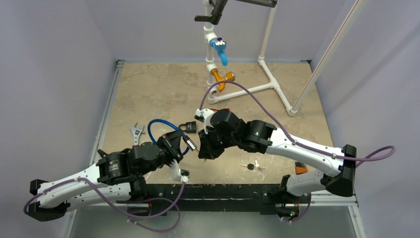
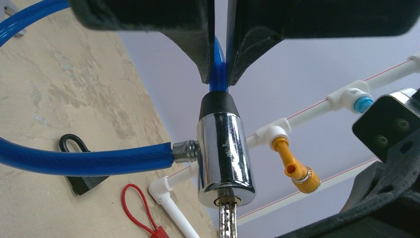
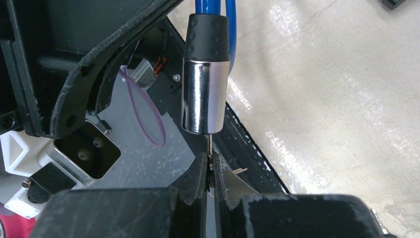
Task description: Unlock with the key
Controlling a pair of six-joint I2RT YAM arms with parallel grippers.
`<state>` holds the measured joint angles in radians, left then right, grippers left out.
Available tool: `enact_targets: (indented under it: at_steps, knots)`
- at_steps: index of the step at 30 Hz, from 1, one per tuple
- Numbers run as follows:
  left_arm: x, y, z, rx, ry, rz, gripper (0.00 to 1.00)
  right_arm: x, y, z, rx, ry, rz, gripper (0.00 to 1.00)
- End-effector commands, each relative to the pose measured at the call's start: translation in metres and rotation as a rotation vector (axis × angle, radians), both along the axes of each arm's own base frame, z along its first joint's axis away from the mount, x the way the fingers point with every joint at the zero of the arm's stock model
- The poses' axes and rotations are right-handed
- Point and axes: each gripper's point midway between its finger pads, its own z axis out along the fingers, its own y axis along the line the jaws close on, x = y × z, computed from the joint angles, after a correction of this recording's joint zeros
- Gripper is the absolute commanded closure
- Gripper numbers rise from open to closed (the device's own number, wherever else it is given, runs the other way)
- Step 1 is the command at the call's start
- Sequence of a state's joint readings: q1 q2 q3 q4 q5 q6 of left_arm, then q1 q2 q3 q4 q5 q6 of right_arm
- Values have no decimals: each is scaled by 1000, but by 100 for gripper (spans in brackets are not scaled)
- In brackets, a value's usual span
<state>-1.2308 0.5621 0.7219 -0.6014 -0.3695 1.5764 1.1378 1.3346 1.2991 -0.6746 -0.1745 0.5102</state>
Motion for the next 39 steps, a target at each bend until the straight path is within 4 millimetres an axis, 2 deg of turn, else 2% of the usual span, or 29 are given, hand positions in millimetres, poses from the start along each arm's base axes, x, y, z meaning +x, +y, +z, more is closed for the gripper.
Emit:
enact_targets:
  at_steps: [1, 9, 16, 20, 27, 29, 35, 39]
  knots:
    - [-5, -6, 13, -47, 27, -16, 100, 29, 24, 54, 251, -126, -104, 100]
    - [-11, -7, 10, -6, 0, -51, 100, 13, 37, 50, 272, -71, -8, 100]
    - [-20, -17, 3, 35, -71, -124, 100, 10, 33, 45, 254, -39, 36, 100]
    - [-22, -22, 6, 37, -96, -136, 100, 21, 28, 37, 220, -28, -1, 100]
    - [-22, -26, 12, 15, -92, -120, 100, 33, 38, 52, 292, -62, -48, 100]
    - [-22, -25, 15, -12, -63, -104, 100, 45, 36, 53, 282, -113, -87, 100]
    - [-17, -15, 28, -136, 5, -19, 100, 45, 33, 52, 317, -161, -98, 100]
    - [-12, -4, 26, -191, 70, 58, 100, 46, 26, 52, 333, -193, -133, 100]
